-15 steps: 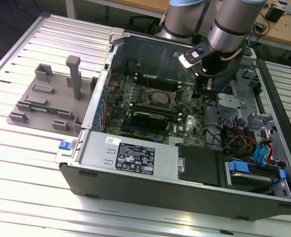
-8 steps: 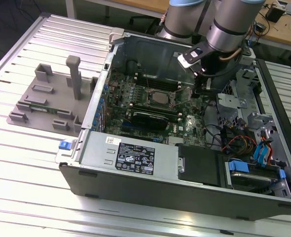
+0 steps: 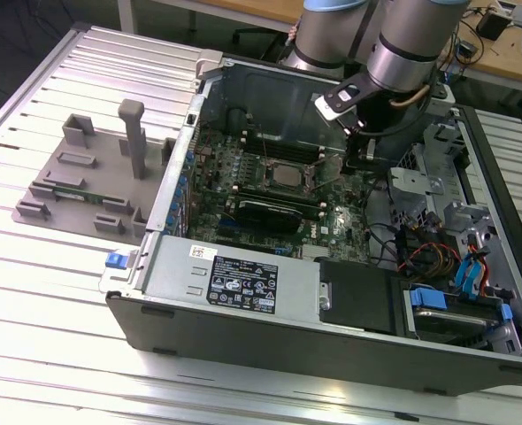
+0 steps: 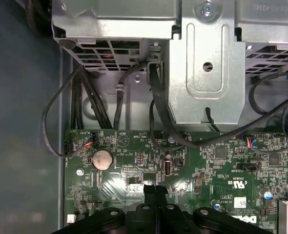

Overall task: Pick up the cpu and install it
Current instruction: 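Close the cpu cover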

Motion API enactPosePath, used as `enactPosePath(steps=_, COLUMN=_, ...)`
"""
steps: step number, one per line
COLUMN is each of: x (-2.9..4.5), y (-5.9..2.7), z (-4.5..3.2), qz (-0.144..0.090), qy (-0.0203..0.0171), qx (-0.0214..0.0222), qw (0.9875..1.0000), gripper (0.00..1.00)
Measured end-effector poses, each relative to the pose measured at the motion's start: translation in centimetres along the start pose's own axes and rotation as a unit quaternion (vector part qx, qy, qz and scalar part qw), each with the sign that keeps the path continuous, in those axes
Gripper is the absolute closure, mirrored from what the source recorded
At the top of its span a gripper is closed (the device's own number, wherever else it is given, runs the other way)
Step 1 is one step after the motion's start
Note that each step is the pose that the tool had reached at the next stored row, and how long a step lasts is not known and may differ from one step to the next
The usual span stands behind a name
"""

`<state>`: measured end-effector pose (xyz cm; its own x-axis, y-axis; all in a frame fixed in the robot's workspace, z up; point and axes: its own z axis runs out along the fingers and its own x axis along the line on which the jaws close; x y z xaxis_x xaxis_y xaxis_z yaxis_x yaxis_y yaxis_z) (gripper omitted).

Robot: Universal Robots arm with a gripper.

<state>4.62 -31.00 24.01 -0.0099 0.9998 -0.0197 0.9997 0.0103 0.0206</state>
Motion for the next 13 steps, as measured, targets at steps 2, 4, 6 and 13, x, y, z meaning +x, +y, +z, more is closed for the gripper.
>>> enactPosePath(steps=2, x=0.07, y=-0.74, z=-0.03, qz=0.001, qy=-0.0001, qx=-0.0012, qw=1.0000, gripper=0.89)
enactPosePath(steps=4, x=0.10, y=-1.16, z=-0.04, qz=0.002, qy=-0.0002, qx=-0.0014, qw=1.0000, gripper=0.89)
enactPosePath(steps=6, x=0.17, y=-1.88, z=-0.05, qz=0.003, qy=-0.0001, qx=-0.0017, qw=1.0000, gripper=0.89)
enactPosePath(steps=13, x=0.38, y=-3.48, z=-0.09, qz=0.004, qy=-0.0003, qx=-0.0020, qw=1.0000, gripper=0.89)
